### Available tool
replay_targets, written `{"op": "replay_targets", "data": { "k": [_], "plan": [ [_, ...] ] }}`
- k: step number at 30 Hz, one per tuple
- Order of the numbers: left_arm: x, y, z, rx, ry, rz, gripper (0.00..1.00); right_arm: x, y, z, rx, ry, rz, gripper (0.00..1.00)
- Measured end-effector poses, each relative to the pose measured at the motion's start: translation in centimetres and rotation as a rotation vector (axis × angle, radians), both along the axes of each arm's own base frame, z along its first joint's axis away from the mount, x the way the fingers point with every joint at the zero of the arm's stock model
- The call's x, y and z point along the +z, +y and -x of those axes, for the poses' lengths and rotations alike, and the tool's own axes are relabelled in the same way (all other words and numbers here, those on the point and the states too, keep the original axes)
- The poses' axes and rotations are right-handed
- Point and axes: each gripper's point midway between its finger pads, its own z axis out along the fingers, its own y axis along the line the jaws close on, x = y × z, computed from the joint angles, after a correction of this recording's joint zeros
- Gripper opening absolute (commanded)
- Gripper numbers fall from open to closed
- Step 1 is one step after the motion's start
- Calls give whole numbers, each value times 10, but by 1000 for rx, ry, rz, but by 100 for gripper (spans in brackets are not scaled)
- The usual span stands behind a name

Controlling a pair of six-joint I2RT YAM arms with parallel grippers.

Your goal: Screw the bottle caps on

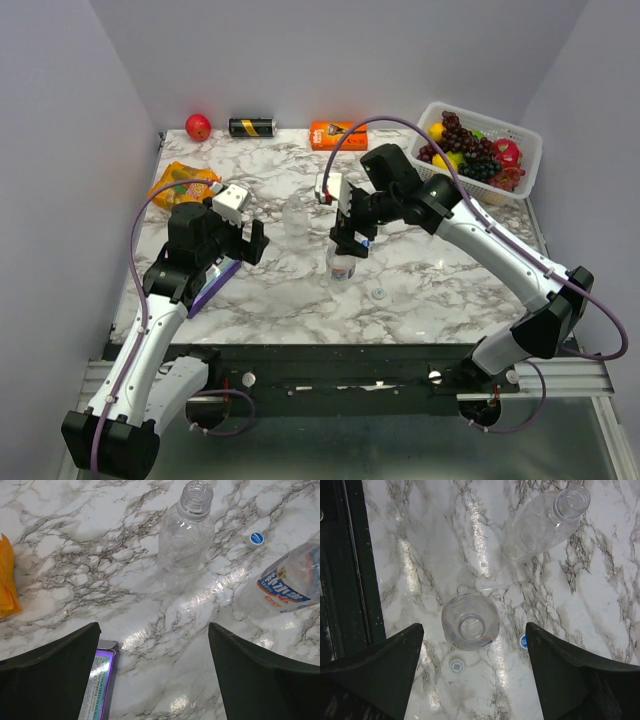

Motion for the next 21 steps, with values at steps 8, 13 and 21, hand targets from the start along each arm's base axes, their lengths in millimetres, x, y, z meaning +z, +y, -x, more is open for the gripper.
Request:
{"op": "replay_targets", "data": {
  "k": [8,13,21],
  "plan": [
    [-1,0,1,-2,-3,-3,99,-15,-2,0,-9,-7,46,80],
    [-1,0,1,-2,-3,-2,99,-37,-8,-5,-39,6,110,74],
    [-2,0,1,-3,-1,-2,99,-43,-8,-8,-52,12,121,61]
  ]
}}
